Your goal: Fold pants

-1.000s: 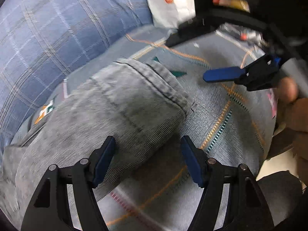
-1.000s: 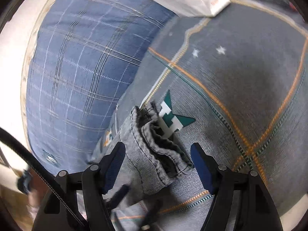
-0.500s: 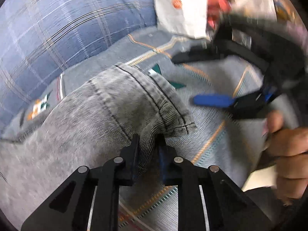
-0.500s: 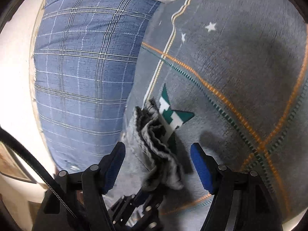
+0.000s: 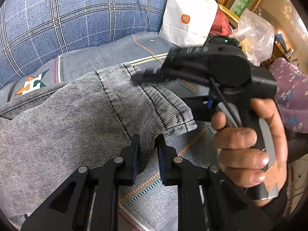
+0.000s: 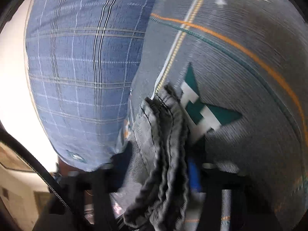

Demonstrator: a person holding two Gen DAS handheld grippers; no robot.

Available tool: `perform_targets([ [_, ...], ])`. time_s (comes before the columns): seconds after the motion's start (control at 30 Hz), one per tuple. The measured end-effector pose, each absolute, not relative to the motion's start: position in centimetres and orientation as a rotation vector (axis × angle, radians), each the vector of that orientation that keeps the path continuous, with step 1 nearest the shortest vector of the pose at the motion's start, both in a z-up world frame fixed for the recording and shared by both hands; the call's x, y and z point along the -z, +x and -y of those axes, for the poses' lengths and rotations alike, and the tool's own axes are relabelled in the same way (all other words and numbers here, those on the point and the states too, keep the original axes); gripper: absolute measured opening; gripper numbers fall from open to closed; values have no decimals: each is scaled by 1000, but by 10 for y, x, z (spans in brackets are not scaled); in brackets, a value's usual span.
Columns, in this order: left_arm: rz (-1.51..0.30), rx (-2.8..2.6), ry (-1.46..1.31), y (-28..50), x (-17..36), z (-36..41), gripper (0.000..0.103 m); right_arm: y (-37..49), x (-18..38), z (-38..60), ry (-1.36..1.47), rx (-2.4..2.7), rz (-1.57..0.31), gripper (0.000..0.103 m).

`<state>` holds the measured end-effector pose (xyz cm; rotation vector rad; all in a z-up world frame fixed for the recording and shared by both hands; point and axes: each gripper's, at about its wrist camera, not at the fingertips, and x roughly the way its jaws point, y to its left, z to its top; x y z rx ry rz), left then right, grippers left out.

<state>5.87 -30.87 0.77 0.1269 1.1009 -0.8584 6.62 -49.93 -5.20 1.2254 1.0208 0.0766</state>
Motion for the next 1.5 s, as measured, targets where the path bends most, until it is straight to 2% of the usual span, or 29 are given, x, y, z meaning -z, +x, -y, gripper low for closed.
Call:
perform_targets([
  [0.03, -1101, 863, 116, 60, -9, 307, 15, 66, 51, 497, 1224, -91, -1017, 13],
  [0.07, -1098, 874, 98, 62, -11, 305, 15, 66, 42, 494, 1189, -103, -997, 10],
  [0.4, -1002, 881, -121, 58, -46, 239, 15, 72, -35, 425, 909, -349, -787, 9],
  [0.57, -953, 790, -250, 57, -54, 173, 15, 82, -48, 356, 828, -430, -782, 9],
  [0.73, -945, 674, -319, 66, -46, 113, 15, 116, -35, 281, 783, -470, -826, 10],
  [0.83, -986, 617, -370, 81, -18, 84, 15, 126, -5, 257, 799, -459, -868, 22],
  [0.9, -1040, 555, -430, 92, 8, 68, 15, 131, 18, 249, 813, -465, -948, 51],
  [1.03, -1126, 484, -498, 102, 31, 50, 15, 125, 20, 263, 822, -403, -951, 54],
  [1.1, -1128, 494, -508, 103, 28, 49, 27, 120, 11, 272, 797, -375, -907, 59],
  [1.13, -1133, 498, -511, 104, 26, 49, 41, 118, 6, 276, 778, -350, -893, 59],
  [1.17, -1129, 503, -521, 104, 25, 47, 48, 114, 3, 281, 755, -310, -891, 59],
  [1.3, -1111, 509, -525, 102, 20, 39, 51, 103, 0, 300, 641, -138, -932, 59],
  [1.37, -1129, 516, -530, 111, 21, 43, 59, 101, 8, 312, 597, -9, -1006, 59],
  [1.43, -1147, 503, -520, 121, 27, 48, 59, 99, 17, 320, 639, 3, -1034, 59],
  [1.5, -1145, 497, -535, 127, 30, 49, 56, 102, 32, 319, 667, -13, -1108, 52],
])
